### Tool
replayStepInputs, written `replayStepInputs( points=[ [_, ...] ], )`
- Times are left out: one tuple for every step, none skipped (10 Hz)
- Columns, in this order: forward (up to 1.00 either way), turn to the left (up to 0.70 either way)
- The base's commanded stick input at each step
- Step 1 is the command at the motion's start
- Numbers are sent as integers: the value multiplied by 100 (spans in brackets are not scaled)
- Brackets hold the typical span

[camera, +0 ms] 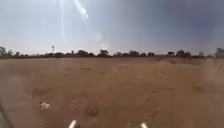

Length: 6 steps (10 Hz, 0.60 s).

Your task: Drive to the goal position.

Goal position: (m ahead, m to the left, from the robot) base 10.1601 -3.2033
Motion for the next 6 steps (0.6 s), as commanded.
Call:
replayStepInputs(
  points=[
    [50,0],
    [50,0],
    [50,0],
    [50,0],
    [50,0],
    [50,0]
  ],
)
